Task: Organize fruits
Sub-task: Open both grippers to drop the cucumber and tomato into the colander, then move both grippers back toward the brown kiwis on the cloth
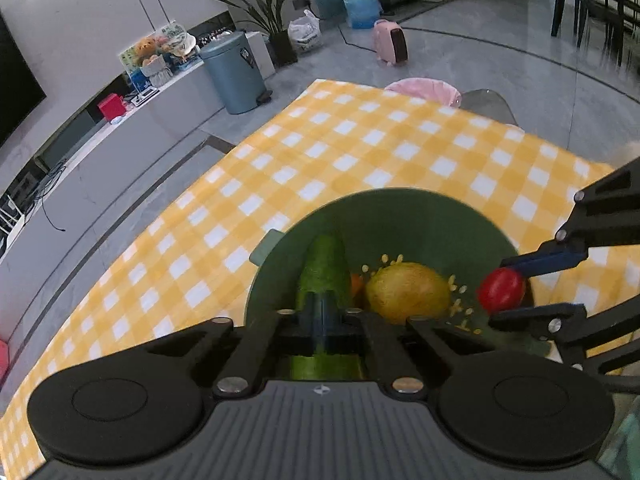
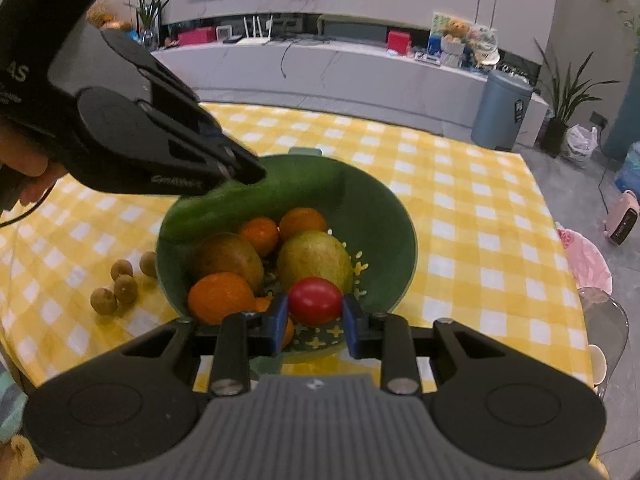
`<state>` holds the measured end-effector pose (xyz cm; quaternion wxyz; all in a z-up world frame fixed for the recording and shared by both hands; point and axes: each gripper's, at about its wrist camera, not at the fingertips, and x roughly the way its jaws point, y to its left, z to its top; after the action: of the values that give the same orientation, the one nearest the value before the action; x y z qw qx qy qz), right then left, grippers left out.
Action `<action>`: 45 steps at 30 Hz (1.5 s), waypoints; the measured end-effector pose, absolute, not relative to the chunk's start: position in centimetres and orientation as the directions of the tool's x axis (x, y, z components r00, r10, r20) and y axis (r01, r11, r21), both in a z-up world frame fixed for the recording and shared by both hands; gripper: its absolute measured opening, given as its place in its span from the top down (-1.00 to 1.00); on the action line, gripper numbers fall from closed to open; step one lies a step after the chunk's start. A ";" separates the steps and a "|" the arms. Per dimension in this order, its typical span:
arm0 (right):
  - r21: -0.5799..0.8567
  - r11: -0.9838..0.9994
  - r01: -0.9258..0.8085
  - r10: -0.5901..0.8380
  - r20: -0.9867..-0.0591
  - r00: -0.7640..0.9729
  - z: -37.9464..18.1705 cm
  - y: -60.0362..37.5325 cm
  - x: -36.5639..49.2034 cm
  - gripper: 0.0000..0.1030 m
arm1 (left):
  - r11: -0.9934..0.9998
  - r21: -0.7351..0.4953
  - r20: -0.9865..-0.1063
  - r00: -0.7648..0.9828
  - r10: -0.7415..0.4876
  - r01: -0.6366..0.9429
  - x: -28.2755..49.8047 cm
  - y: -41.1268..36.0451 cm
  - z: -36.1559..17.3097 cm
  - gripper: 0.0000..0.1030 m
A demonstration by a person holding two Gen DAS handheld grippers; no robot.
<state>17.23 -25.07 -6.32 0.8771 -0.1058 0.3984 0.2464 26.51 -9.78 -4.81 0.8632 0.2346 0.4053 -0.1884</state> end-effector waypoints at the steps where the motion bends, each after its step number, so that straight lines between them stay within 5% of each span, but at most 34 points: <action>1: 0.009 0.855 -0.519 0.344 -0.758 0.555 -6.5 -25.0 17.7 0.51 | 0.818 0.244 -0.801 0.584 -0.133 0.521 26.9 -9.7 -5.1 0.95; 23: 0.049 0.811 -0.583 0.306 -0.885 0.351 -7.0 -23.2 21.8 0.50 | 0.930 0.023 -0.756 0.615 -0.224 0.366 21.6 -3.2 -2.1 0.24; 45: 0.013 0.827 -0.561 0.250 -0.904 0.347 -6.7 -22.2 22.1 0.38 | 0.969 -0.078 -0.768 0.606 -0.208 0.234 15.7 1.0 -1.9 0.22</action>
<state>22.13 -22.18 -6.72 0.8064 -0.1518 0.5133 0.2515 15.73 1.01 -1.86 0.8960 0.0153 0.4264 -0.1232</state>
